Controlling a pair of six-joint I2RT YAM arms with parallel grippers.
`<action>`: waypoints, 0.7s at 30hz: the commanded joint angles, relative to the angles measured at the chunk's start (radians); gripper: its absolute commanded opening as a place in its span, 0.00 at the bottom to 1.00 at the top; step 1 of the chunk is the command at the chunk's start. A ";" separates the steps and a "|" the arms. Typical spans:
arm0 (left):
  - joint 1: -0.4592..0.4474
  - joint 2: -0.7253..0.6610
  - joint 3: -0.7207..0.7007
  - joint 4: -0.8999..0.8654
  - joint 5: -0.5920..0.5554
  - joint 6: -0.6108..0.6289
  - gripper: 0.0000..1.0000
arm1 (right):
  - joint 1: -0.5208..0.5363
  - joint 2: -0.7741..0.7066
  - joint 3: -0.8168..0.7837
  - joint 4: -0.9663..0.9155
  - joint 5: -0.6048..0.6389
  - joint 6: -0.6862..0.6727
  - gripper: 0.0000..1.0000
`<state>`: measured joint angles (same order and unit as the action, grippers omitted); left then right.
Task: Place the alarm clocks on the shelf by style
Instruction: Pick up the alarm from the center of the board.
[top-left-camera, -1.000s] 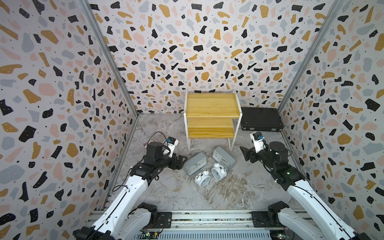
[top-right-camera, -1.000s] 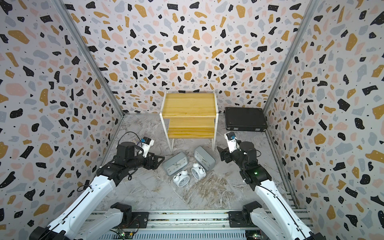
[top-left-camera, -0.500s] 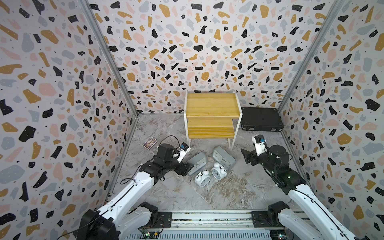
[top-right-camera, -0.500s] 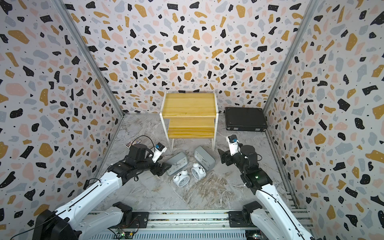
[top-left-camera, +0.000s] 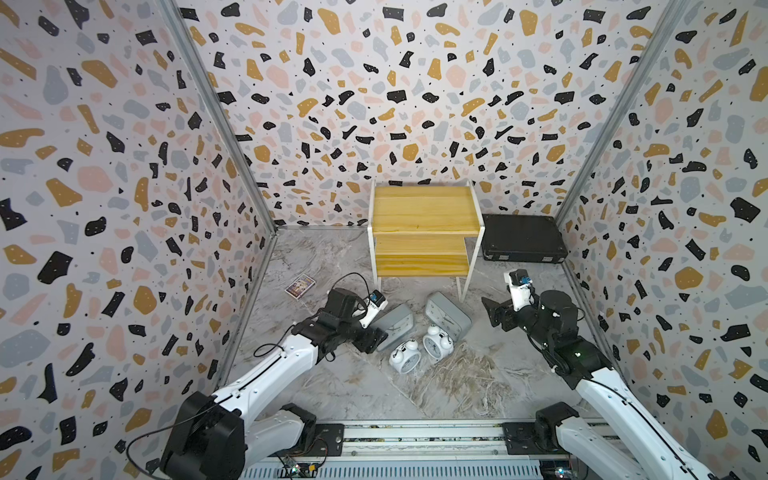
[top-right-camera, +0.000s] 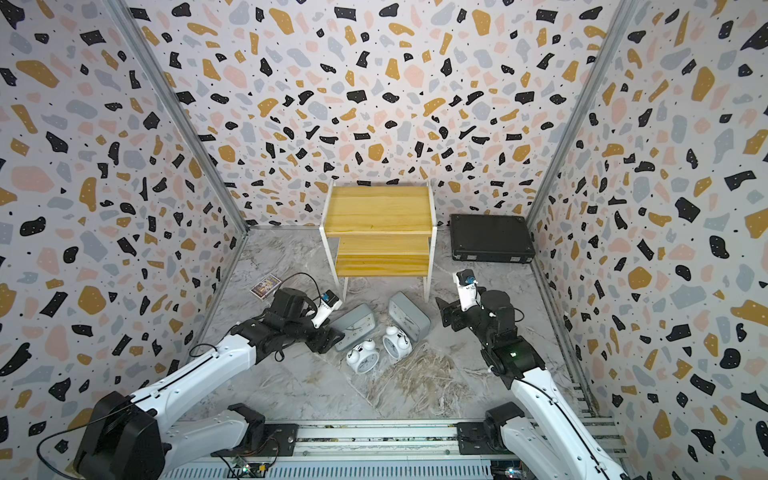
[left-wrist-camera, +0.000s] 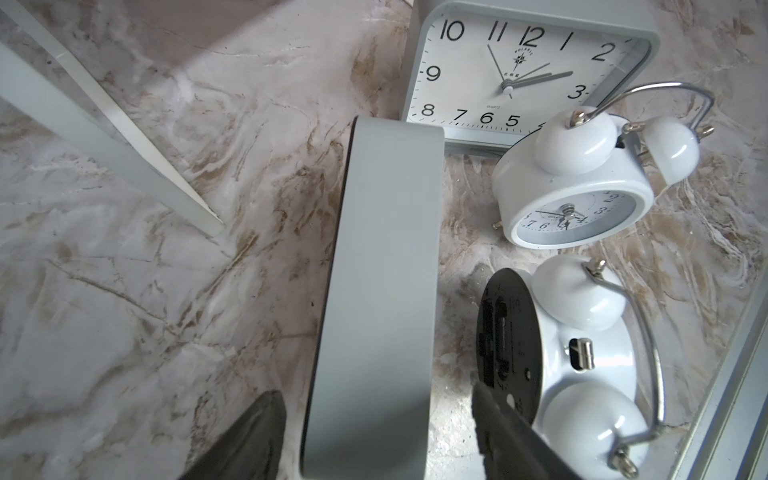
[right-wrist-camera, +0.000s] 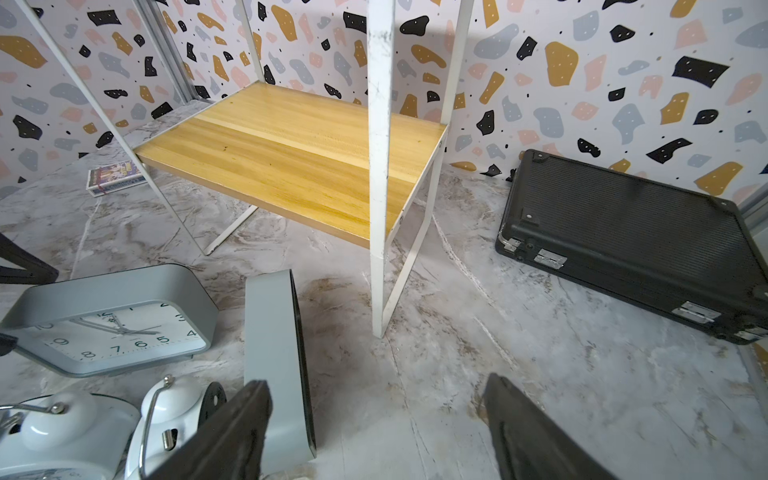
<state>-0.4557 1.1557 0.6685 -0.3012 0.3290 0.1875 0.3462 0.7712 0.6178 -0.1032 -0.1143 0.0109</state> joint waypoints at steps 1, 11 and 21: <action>-0.010 0.030 0.035 0.037 -0.011 0.013 0.66 | -0.003 -0.002 -0.001 0.019 0.014 0.008 0.86; -0.021 0.054 0.064 0.016 -0.019 0.023 0.30 | -0.003 0.000 -0.010 0.024 0.021 0.013 0.86; -0.026 -0.037 0.186 -0.188 -0.055 0.034 0.15 | -0.003 -0.016 0.017 0.008 -0.066 0.011 0.86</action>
<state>-0.4755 1.1744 0.7731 -0.4461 0.2794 0.2008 0.3462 0.7727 0.6064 -0.0978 -0.1287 0.0177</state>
